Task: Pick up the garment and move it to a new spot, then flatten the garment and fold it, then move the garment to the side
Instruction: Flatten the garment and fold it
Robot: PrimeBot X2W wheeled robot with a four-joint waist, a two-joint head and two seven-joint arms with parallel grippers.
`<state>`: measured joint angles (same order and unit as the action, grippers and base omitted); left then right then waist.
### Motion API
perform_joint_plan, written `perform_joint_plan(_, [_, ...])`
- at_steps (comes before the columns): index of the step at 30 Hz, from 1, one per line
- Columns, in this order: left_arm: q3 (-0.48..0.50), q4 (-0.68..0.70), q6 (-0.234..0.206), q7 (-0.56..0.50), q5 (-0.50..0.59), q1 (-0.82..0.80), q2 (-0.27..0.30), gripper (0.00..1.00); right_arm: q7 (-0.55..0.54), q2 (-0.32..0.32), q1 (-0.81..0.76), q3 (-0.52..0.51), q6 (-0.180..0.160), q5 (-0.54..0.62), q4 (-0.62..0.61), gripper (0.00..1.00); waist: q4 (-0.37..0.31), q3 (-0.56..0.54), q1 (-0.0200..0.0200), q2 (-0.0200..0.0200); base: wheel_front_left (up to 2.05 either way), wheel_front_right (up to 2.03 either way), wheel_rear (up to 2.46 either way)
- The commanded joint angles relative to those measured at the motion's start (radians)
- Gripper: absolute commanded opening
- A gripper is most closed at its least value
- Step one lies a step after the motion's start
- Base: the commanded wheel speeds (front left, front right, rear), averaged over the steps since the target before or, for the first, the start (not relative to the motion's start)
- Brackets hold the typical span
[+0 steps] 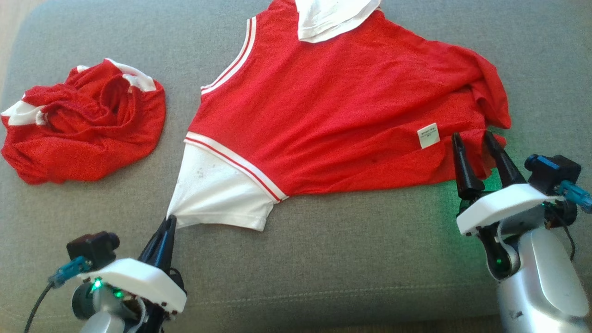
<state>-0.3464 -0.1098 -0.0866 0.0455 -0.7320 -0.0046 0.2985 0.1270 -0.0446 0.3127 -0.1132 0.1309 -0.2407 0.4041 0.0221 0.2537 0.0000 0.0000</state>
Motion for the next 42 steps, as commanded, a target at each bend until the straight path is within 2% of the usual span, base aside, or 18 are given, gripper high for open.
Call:
perform_joint_plan(1, [0.03, 0.018, 0.002, 0.011, 0.006, -0.015, 0.011, 0.0, -0.005, -0.006, -0.008, 0.029, 0.0, -0.008, -0.04, 0.98, 0.001, -0.005, 0.0, 0.0, 0.0, 0.0, 0.0])
perform_joint_plan(4, [0.025, 0.014, 0.003, 0.013, 0.006, -0.014, 0.009, 0.0, -0.013, -0.006, -0.01, 0.023, 0.0, -0.011, -0.027, 0.88, 0.006, -0.01, 0.0, 0.0, 0.0, 0.0, 0.0])
perform_joint_plan(6, [0.021, 0.013, 0.004, 0.013, 0.006, -0.015, 0.007, 0.0, -0.017, -0.006, -0.004, 0.016, 0.0, -0.009, -0.009, 0.69, 0.011, -0.011, 0.0, 0.0, 0.0, 0.0, 0.0])
perform_joint_plan(9, [0.017, 0.011, 0.005, 0.013, 0.005, -0.018, 0.004, 0.0, -0.013, -0.006, 0.018, 0.011, 0.0, 0.003, 0.016, 0.49, 0.017, -0.009, 0.0, 0.0, 0.0, 0.0, 0.0])
perform_joint_plan(11, [0.015, 0.011, 0.006, 0.013, 0.005, -0.022, 0.002, 0.0, -0.009, -0.006, 0.035, 0.006, 0.0, 0.017, 0.031, 0.41, 0.021, -0.006, 0.0, 0.0, 0.0, 0.0, 0.0])
perform_joint_plan(14, [0.011, 0.008, 0.007, 0.014, 0.004, -0.027, 0.0, 0.0, -0.005, -0.006, 0.056, -0.004, 0.0, 0.025, 0.058, 0.38, 0.027, -0.003, 0.0, 0.0, 0.0, 0.0, 0.0])
perform_joint_plan(18, [0.007, 0.001, 0.008, 0.018, 0.002, -0.029, -0.006, 0.0, 0.004, -0.006, 0.081, -0.015, 0.0, 0.041, 0.088, 0.4, 0.03, -0.003, 0.0, 0.0, 0.0, 0.0, 0.0])
perform_joint_plan(20, [0.005, -0.004, 0.01, 0.02, 0.0, -0.03, -0.009, 0.0, 0.008, -0.006, 0.093, -0.019, 0.0, 0.047, 0.103, 0.27, 0.03, -0.005, 0.0, 0.0, 0.0, 0.0, 0.0])
perform_joint_plan(22, [0.004, -0.009, 0.01, 0.02, -0.003, -0.03, -0.011, 0.0, 0.013, -0.006, 0.103, -0.021, 0.0, 0.054, 0.118, 0.0, 0.028, -0.008, 0.0, 0.0, 0.0, 0.0, 0.0])
perform_joint_plan(26, [0.009, -0.017, 0.014, 0.028, -0.014, -0.031, -0.015, 0.0, 0.03, -0.006, 0.122, -0.025, 0.0, 0.063, 0.126, 0.0, 0.022, -0.016, 0.0, 0.0, 0.0, 0.0, 0.0])
perform_joint_plan(29, [0.035, -0.006, 0.038, 0.046, -0.067, -0.036, -0.04, 0.0, 0.051, -0.006, 0.137, -0.033, 0.0, 0.052, 0.108, 0.0, 0.013, -0.027, 0.0, 0.0, 0.0, 0.0, 0.0])
perform_joint_plan(34, [0.132, 0.088, 0.117, 0.022, -0.292, -0.109, -0.115, 0.0, 0.062, -0.006, 0.179, -0.055, 0.0, 0.026, 0.008, 0.0, -0.001, -0.058, 0.0, 0.0, 0.0, 0.0, 0.0])
perform_joint_plan(36, [0.18, 0.146, 0.129, -0.002, -0.382, -0.167, -0.13, 0.0, 0.045, -0.006, 0.201, -0.074, 0.0, 0.032, -0.055, 0.0, -0.008, -0.077, 0.0, 0.0, 0.0, 0.0, 0.0])
perform_joint_plan(39, [0.228, 0.197, 0.113, -0.027, -0.45, -0.237, -0.135, 0.0, 0.012, -0.006, 0.229, -0.085, 0.0, 0.031, -0.119, 0.0, -0.018, -0.098, 0.0, 0.0, 0.0, 0.0, 0.0])
perform_joint_plan(42, [0.29, 0.246, 0.057, -0.066, -0.524, -0.359, -0.13, 0.0, -0.065, -0.006, 0.278, -0.095, 0.0, 0.019, -0.201, 0.0, -0.037, -0.125, 0.0, 0.0, 0.0, 0.0, 0.0])
